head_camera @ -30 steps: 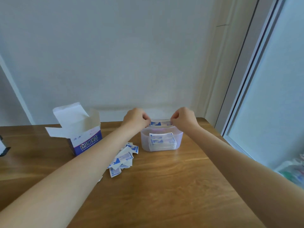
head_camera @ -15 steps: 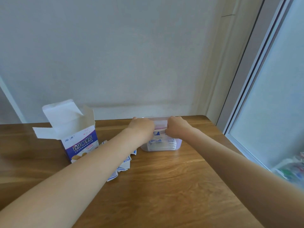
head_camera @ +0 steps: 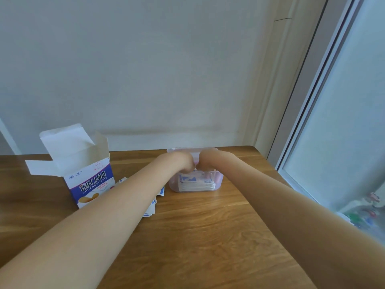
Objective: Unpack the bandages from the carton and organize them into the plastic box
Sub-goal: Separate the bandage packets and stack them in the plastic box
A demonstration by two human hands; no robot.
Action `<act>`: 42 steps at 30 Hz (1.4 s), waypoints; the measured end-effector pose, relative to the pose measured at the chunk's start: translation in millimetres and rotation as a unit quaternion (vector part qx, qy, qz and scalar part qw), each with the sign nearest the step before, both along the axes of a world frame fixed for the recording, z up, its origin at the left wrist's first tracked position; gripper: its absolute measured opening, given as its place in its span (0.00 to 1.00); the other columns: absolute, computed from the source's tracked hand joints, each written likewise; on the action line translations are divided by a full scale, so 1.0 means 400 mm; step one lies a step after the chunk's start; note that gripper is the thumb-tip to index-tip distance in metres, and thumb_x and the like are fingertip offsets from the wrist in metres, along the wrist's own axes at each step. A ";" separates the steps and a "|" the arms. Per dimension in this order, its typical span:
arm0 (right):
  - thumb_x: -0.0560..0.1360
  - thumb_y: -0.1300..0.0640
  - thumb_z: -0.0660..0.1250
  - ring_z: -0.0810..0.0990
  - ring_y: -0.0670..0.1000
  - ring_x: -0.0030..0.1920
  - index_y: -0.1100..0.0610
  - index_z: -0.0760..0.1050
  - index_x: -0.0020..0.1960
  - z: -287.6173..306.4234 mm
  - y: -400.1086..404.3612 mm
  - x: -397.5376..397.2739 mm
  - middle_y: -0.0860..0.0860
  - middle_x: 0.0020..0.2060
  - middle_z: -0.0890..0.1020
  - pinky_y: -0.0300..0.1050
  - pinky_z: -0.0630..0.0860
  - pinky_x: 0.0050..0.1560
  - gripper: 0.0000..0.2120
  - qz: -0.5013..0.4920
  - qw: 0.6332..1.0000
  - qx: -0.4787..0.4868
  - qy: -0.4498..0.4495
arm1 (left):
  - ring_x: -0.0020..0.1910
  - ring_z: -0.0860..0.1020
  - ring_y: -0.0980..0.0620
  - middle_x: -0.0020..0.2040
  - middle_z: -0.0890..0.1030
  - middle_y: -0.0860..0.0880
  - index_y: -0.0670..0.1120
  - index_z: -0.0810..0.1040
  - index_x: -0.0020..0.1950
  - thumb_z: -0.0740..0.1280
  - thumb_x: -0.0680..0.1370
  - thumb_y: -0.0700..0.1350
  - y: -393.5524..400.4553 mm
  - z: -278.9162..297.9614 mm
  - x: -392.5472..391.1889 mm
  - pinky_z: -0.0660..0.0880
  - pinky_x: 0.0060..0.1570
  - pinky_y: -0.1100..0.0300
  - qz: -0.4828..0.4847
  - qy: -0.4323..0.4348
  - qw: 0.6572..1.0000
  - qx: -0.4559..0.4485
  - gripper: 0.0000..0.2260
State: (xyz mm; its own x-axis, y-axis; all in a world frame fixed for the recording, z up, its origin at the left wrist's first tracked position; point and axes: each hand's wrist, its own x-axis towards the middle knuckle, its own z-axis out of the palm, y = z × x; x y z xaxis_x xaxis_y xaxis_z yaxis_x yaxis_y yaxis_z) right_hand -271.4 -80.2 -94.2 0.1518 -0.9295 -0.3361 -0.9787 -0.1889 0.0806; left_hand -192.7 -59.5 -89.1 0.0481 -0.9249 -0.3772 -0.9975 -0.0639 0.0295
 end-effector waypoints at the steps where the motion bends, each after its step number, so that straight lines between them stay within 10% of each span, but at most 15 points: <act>1: 0.82 0.55 0.51 0.71 0.59 0.59 0.62 0.67 0.68 0.000 0.000 0.005 0.58 0.43 0.74 0.48 0.66 0.65 0.19 0.002 1.000 0.009 0.006 | 0.59 0.77 0.43 0.63 0.75 0.40 0.38 0.67 0.69 0.53 0.82 0.44 0.000 0.000 -0.002 0.73 0.60 0.54 0.004 0.002 1.000 0.002 0.18; 4: 0.82 0.52 0.50 0.71 0.56 0.59 0.61 0.65 0.70 -0.002 -0.009 0.008 0.57 0.62 0.74 0.46 0.66 0.65 0.20 0.030 0.999 0.020 0.011 | 0.59 0.77 0.43 0.63 0.75 0.39 0.36 0.64 0.69 0.52 0.82 0.44 0.006 0.005 -0.006 0.73 0.58 0.55 0.013 0.025 1.000 0.003 0.18; 9: 0.82 0.54 0.49 0.65 0.53 0.49 0.58 0.65 0.70 -0.006 -0.020 0.007 0.51 0.35 0.67 0.47 0.67 0.62 0.19 0.035 0.999 0.013 0.005 | 0.61 0.76 0.43 0.64 0.74 0.38 0.35 0.62 0.70 0.50 0.83 0.44 0.011 -0.002 -0.007 0.72 0.58 0.57 0.010 0.045 0.999 0.005 0.19; 16: 0.80 0.60 0.54 0.74 0.56 0.62 0.63 0.71 0.62 0.019 0.012 0.003 0.57 0.61 0.76 0.47 0.69 0.62 0.14 0.032 0.999 -0.033 0.002 | 0.61 0.76 0.44 0.57 0.77 0.41 0.38 0.67 0.68 0.50 0.83 0.46 0.005 0.000 -0.006 0.70 0.60 0.56 -0.017 0.032 0.999 0.006 0.19; 24: 0.77 0.61 0.57 0.78 0.61 0.54 0.62 0.75 0.55 0.088 0.128 0.064 0.60 0.53 0.78 0.45 0.66 0.42 0.12 0.116 0.952 -0.239 -0.151 | 0.53 0.77 0.42 0.51 0.81 0.43 0.45 0.78 0.49 0.58 0.77 0.42 0.089 0.034 0.125 0.67 0.48 0.58 -0.073 0.021 0.954 -0.291 0.09; 28: 0.76 0.61 0.57 0.77 0.60 0.49 0.57 0.75 0.46 -0.019 0.174 0.124 0.58 0.47 0.79 0.47 0.69 0.43 0.09 0.239 0.937 -0.143 -0.212 | 0.48 0.78 0.45 0.46 0.81 0.46 0.45 0.78 0.46 0.60 0.74 0.42 0.162 -0.020 0.246 0.72 0.42 0.56 -0.069 0.042 0.977 -0.196 0.07; 32: 0.76 0.57 0.63 0.74 0.55 0.60 0.56 0.69 0.66 -0.110 0.209 0.165 0.54 0.62 0.73 0.48 0.71 0.57 0.19 0.275 0.932 -0.048 -0.229 | 0.43 0.74 0.51 0.46 0.77 0.48 0.45 0.75 0.50 0.68 0.73 0.51 0.221 -0.080 0.326 0.69 0.39 0.60 -0.066 0.038 0.993 -0.095 0.12; 42: 0.75 0.58 0.65 0.78 0.48 0.30 0.53 0.71 0.38 -0.113 0.205 0.156 0.55 0.40 0.83 0.38 0.73 0.33 0.08 0.175 0.926 -0.057 -0.330 | 0.45 0.75 0.56 0.53 0.79 0.51 0.51 0.68 0.63 0.69 0.74 0.50 0.251 -0.157 0.348 0.68 0.38 0.64 0.001 0.188 0.969 -0.163 0.20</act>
State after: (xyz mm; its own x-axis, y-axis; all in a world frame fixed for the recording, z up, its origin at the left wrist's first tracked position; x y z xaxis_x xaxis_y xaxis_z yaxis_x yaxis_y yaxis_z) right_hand -209.1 1.8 -139.3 0.5879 -0.8082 0.0340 -0.7026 -0.5310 -0.4736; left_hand -53.4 40.7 -151.8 -0.0342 -0.9978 -0.0561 -0.9125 0.0082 0.4090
